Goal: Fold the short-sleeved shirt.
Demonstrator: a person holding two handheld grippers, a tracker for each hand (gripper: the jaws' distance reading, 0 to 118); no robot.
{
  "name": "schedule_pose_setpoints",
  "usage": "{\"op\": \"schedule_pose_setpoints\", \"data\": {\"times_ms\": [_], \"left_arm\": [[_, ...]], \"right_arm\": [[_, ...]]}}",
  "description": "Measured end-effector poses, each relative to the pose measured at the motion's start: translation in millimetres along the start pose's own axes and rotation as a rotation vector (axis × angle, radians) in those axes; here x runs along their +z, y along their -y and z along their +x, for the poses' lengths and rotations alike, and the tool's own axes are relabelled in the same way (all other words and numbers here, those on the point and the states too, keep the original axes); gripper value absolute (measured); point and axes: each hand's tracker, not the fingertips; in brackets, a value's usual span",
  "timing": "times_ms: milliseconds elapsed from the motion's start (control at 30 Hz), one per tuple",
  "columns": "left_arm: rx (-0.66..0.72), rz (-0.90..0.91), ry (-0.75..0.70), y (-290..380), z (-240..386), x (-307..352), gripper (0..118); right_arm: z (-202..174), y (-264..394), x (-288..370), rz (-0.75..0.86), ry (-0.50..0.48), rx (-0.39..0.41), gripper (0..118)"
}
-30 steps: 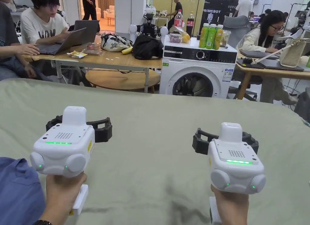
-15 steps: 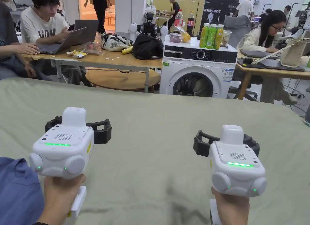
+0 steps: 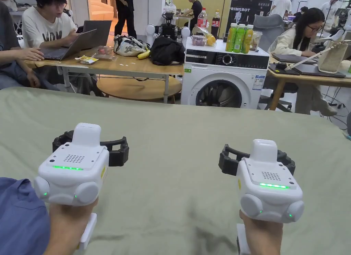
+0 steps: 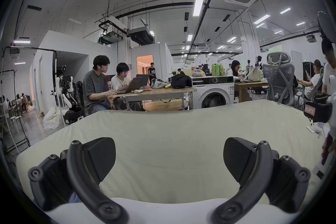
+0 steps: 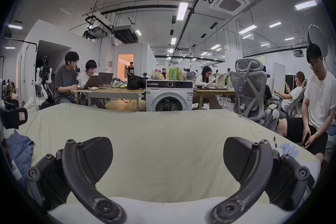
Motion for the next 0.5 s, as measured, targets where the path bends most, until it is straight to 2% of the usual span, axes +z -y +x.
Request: {"op": "schedule_pose_setpoints", "data": {"times_ms": [500], "left_arm": [[0.030,0.004,0.008,2.4,2.4,4.3,116]], "right_arm": [[1.7,1.3,1.7,-0.019,0.005,0.019,118]]}}
